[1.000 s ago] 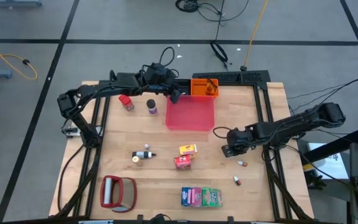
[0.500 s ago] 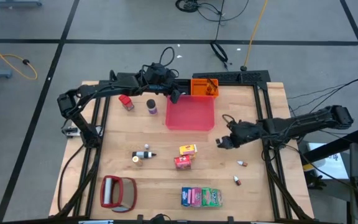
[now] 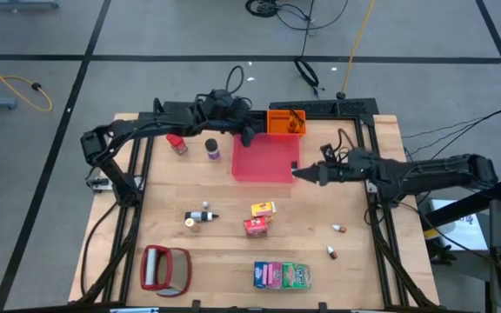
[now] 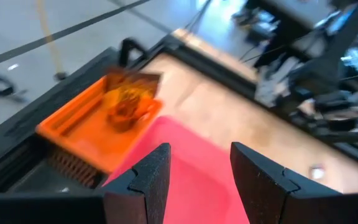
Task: Pick & Place Kitchen Items
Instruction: Put the small purple food coloring bottle into the black bin
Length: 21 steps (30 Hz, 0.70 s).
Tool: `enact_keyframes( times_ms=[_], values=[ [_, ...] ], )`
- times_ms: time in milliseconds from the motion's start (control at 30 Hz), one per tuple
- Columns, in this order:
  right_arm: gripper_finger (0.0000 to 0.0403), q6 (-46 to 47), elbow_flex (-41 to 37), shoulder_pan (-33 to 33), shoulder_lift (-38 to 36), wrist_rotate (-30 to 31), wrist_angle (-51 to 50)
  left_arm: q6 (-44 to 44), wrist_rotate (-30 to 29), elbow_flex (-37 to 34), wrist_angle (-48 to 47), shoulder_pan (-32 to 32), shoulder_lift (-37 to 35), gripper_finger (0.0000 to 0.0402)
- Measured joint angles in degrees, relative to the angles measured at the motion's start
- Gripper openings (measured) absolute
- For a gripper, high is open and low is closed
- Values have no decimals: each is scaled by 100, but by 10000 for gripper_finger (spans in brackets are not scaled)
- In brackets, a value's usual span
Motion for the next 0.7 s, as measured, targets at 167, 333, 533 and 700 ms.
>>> enact_keyframes(
  times_ms=[167,333,533,700],
  values=[
    [44,-390,22,-302,53,-25,449,-297,419,1,677,-101,0,170],
    [44,-925,398,-553,216,-205,409,-695,825,2,1284,-140,0,170],
    [45,-1649,1089,-898,575,-324,41,-1238,1695,2,1915,-141,0,170],
    [45,-1918,1544,-1125,944,-620,-187,-1568,2192,2,2327,-153,0,170]
  ],
)
